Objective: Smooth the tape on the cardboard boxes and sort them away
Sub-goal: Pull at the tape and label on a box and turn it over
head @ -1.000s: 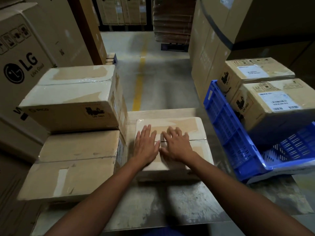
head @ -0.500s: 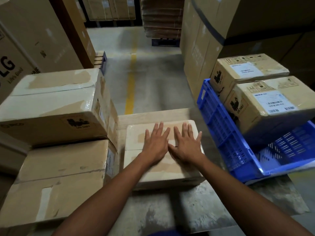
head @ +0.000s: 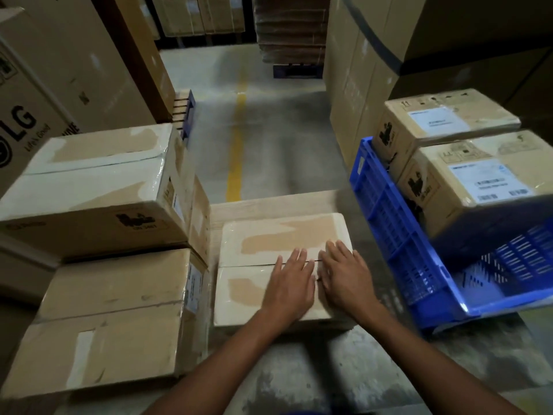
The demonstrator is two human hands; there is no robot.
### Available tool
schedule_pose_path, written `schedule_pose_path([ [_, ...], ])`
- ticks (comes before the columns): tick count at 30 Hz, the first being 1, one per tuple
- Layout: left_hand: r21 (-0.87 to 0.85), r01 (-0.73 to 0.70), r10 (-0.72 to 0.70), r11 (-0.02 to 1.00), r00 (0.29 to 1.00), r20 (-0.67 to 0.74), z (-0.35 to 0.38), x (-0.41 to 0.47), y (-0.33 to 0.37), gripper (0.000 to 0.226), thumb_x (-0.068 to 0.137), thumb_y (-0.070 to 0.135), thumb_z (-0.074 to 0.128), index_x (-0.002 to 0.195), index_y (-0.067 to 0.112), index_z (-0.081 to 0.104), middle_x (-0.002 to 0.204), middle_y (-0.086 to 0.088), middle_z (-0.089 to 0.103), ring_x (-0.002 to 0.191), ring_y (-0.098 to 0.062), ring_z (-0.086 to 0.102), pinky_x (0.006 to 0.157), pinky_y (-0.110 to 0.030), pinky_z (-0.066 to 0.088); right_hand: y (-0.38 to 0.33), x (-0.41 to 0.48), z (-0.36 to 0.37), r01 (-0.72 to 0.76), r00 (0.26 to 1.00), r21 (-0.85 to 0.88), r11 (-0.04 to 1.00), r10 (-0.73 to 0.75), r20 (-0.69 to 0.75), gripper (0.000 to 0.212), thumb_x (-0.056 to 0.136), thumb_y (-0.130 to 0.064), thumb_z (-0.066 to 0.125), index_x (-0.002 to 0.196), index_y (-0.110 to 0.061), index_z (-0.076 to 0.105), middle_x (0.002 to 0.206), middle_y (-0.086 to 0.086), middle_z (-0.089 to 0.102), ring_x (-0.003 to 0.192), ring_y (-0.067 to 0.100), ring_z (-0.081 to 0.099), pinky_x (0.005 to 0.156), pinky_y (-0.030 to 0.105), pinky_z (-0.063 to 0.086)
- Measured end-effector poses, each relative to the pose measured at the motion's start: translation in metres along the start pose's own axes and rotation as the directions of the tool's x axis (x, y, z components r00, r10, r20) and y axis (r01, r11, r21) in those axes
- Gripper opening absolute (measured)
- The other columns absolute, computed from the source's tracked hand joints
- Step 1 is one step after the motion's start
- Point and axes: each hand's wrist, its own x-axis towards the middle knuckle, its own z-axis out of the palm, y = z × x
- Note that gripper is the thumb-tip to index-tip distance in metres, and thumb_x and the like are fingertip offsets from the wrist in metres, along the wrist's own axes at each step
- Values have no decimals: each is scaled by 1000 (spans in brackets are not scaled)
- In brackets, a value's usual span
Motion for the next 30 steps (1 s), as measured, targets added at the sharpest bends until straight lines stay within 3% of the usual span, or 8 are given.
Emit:
schedule_pose_path([
  [5, -3, 28, -28, 1000, 999, 42, 0, 0, 6, 66, 97, 36, 11, 150, 14, 43, 163, -8, 27, 152, -24, 20, 121, -53, 18, 2, -10, -1, -9, 969, -45, 999, 20, 245, 73, 95, -50, -9, 162, -24, 8, 169, 1, -4, 156, 21, -5, 123, 51, 5],
  [10, -45, 3, -4, 999, 1000, -10, -3, -23, 11, 77, 89, 40, 4, 151, 14, 41, 163, -10, 28, 152, -27, 21, 121, -51, 18, -20, -36, -2, -82, 986, -3, 997, 81, 144, 52, 103, -37, 32, 150, -19, 43, 164, 11, 29, 153, 27, 22, 120, 52, 18],
  [13, -88, -19, 14, 996, 998, -60, 10, -50, 16, 71, 94, 38, 9, 150, 15, 44, 160, -7, 35, 151, -25, 26, 122, -49, 16, -31, -75, 10, -92, 991, 28, 995, 89, 103, 58, 99, -41, 27, 148, -19, 49, 159, 11, 39, 149, 29, 33, 119, 53, 22],
  [17, -122, 10, -13, 992, 1000, -26, 11, -55, 20, 79, 90, 44, 0, 153, 18, 39, 162, -1, 30, 153, -18, 19, 124, -44, 7, -34, -76, 5, -98, 978, 40, 994, 89, 187, 61, 103, -43, 15, 159, -22, 28, 167, 9, 18, 155, 27, 13, 122, 52, 12],
  [21, -123, 12, -27, 992, 992, -123, -3, -51, 8, 77, 90, 42, 3, 149, 18, 45, 159, -3, 37, 153, -21, 20, 123, -46, 7, -53, -60, -12, -144, 976, 122, 982, 121, 180, 57, 104, -40, 32, 158, -24, 24, 168, 12, 10, 156, 27, 5, 123, 49, 11],
  [24, -44, 165, -169, 985, 976, -140, 3, -71, -21, 71, 94, 43, 4, 155, 21, 32, 165, -4, 20, 155, -24, 8, 122, -52, 7, -77, -66, 4, -23, 979, 90, 996, 4, 204, 59, 104, -47, 20, 160, -32, 16, 169, 14, 5, 156, 31, 4, 123, 54, 10],
  [27, 63, 224, -223, 973, 974, -29, 10, -85, -37, 74, 93, 49, -4, 159, 24, 17, 168, -7, 4, 155, -27, -1, 123, -55, 4, -87, -70, 16, 6, 977, 16, 1000, -9, 212, 65, 98, -53, 6, 156, -38, 30, 165, 19, 21, 153, 39, 17, 117, 64, 15],
  [30, 45, 220, -221, 975, 975, 16, 9, -80, -35, 63, 102, 51, 9, 160, 26, 6, 168, -6, -8, 154, -25, -12, 123, -54, -3, -78, -65, 6, 11, 984, 29, 1000, -16, 175, 62, 96, -57, 19, 146, -34, 48, 155, 16, 42, 143, 36, 39, 110, 58, 31],
])
